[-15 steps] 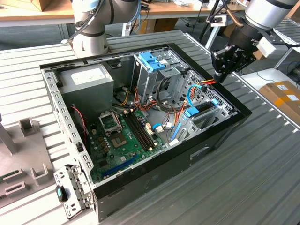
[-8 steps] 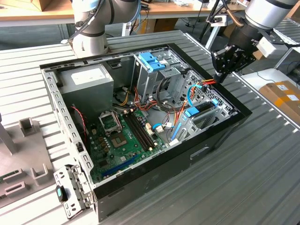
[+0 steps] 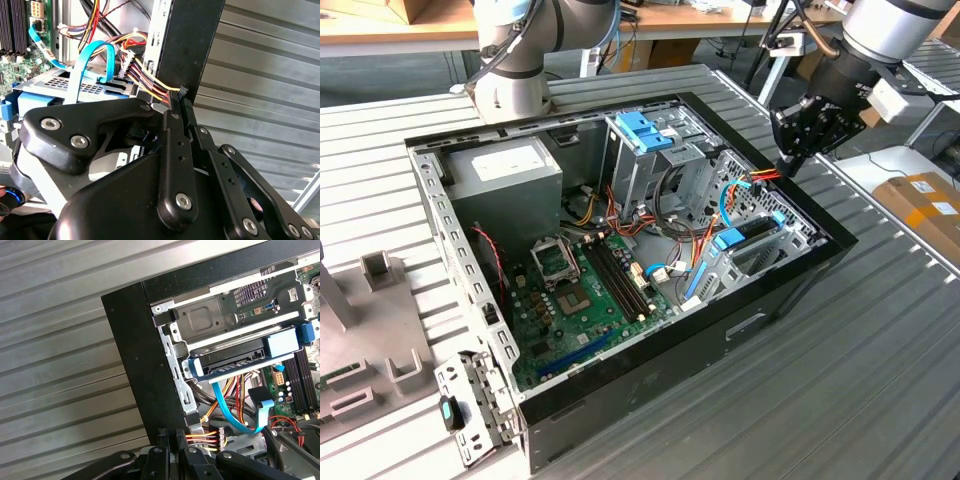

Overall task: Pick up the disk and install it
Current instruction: 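Insert the first disk wire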

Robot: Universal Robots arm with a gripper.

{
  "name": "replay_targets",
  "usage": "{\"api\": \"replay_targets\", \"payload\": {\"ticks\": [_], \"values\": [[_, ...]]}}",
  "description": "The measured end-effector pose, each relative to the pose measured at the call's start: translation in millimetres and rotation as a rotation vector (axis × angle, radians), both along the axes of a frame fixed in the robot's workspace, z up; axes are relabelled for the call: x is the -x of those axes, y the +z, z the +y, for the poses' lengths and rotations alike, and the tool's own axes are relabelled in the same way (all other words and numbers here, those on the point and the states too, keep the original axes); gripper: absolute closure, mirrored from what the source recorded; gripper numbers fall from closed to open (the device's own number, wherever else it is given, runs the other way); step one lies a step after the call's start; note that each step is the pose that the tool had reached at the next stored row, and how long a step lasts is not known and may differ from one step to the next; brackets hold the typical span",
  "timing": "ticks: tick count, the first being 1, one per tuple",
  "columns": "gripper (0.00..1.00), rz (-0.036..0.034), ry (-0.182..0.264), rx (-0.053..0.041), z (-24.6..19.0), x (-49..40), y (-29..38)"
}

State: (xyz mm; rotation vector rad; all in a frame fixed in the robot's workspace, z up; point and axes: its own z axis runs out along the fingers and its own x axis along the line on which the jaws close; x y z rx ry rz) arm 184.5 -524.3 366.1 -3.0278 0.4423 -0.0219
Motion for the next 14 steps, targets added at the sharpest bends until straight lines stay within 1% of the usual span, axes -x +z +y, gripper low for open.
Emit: {"api": "replay_targets", "payload": {"ticks": [3, 7, 10, 12, 13, 14], "values": [[0.84, 0.0, 0.0, -0.0006, 0.0, 0.0, 0.4], [0.84, 0.0, 0.0, -0.0004, 0.0, 0.0, 4.1], [0.84, 0.0, -0.001, 0.0002, -0.2, 0.0, 4.5], [0.84, 0.0, -0.007, -0.0001, -1.8, 0.2, 4.4], [0.84, 0.0, -0.009, -0.0001, -5.8, 0.5, 4.4], [0.84, 0.0, -0.01, 0.0, -7.1, 0.6, 4.4]]}}
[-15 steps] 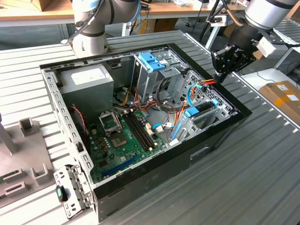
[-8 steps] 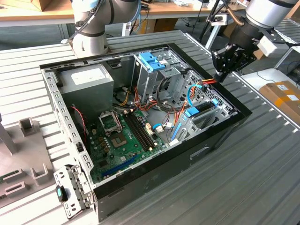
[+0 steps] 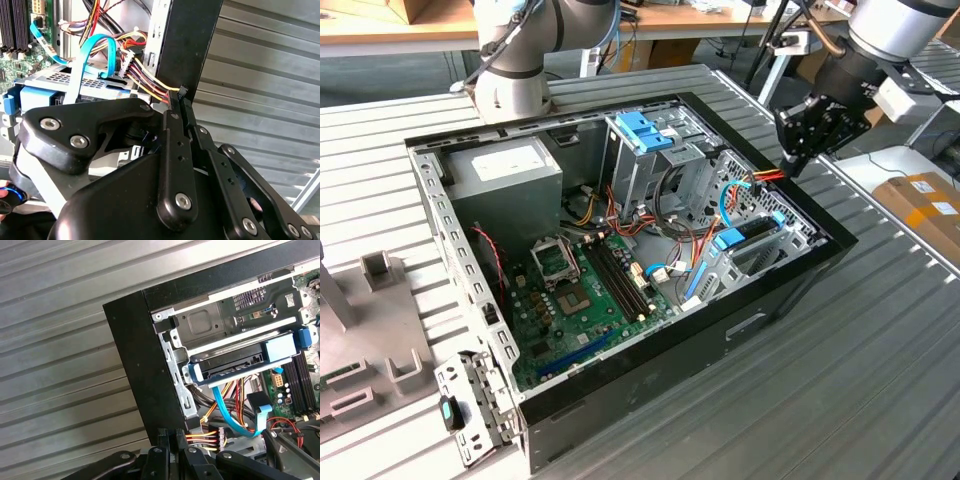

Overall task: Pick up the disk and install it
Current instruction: 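Insert the first disk wire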

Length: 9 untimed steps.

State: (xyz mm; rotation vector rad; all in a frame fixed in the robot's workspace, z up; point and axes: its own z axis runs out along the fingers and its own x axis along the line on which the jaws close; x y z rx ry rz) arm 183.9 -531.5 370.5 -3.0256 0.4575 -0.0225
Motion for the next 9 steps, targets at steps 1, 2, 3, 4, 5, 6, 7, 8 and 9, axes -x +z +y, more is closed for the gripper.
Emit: {"api": "replay_targets", "payload": {"ticks": [1, 2, 3, 4, 5, 6, 7, 8, 9], "values": [[0.84, 0.0, -0.001, -0.0001, -1.8, 0.2, -0.1], [0.84, 0.0, -0.002, 0.0, -2.7, 0.4, 0.0], [0.84, 0.0, -0.003, -0.0001, -3.4, 0.6, 0.0], [0.84, 0.0, -0.004, -0.0001, -4.4, 1.1, 0.0], [0.84, 0.0, -0.004, -0.0001, -5.7, 2.1, -0.1], [0.84, 0.0, -0.005, -0.0001, -6.7, 3.1, 0.0], [0.84, 0.0, -0.005, -0.0001, -7.5, 3.9, 0.0], [0.84, 0.0, -0.005, -0.0001, -8.0, 4.6, -0.1], [0.84, 0.0, -0.005, -0.0001, -9.2, 6.3, -0.1]]}}
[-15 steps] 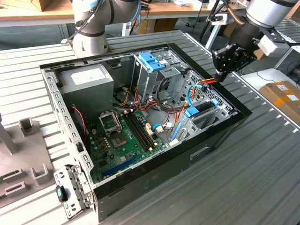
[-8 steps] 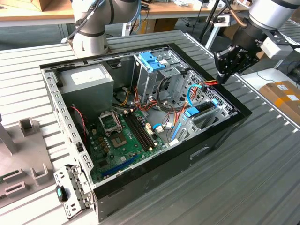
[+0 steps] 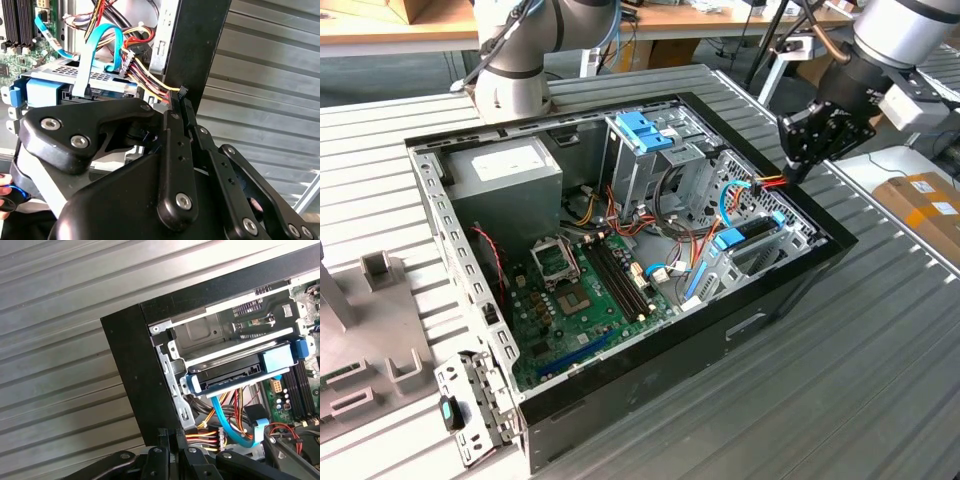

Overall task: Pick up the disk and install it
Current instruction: 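Insert the first disk wire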

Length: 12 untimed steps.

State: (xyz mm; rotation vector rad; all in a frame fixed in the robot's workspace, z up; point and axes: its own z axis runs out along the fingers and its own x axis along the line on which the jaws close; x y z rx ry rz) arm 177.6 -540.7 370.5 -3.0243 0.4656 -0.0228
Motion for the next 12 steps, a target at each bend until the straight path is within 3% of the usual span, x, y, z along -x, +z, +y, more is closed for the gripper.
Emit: {"api": "replay_targets", "payload": {"ticks": [12], "values": [[0.84, 0.0, -0.026, 0.0, -3.9, 7.2, 0.0]]}}
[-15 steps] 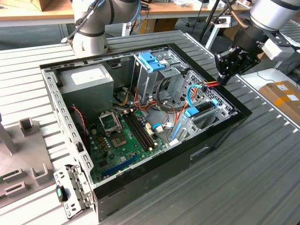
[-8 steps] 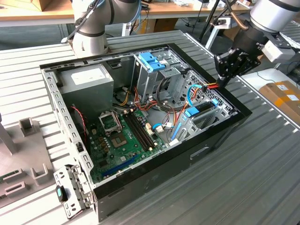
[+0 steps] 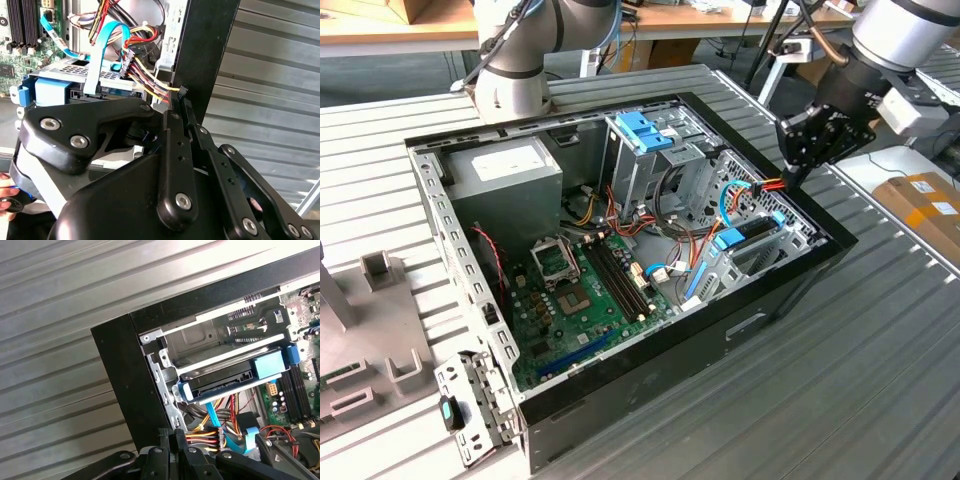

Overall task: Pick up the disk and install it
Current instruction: 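Insert the first disk wire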

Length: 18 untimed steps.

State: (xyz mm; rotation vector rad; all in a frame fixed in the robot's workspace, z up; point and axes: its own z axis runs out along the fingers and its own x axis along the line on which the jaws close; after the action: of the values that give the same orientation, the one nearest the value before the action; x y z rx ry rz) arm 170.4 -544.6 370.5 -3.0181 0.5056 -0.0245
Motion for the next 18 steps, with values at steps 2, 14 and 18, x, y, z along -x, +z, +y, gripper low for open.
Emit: {"api": "replay_targets", "payload": {"ticks": [2, 14, 18], "values": [[0.84, 0.0, -0.027, -0.0002, 0.0, 0.1, -0.1], [0.84, 0.0, -0.191, 0.0, -0.4, 0.1, 0.0], [0.84, 0.0, -0.24, -0.0002, -0.5, 0.2, -0.2]]}}
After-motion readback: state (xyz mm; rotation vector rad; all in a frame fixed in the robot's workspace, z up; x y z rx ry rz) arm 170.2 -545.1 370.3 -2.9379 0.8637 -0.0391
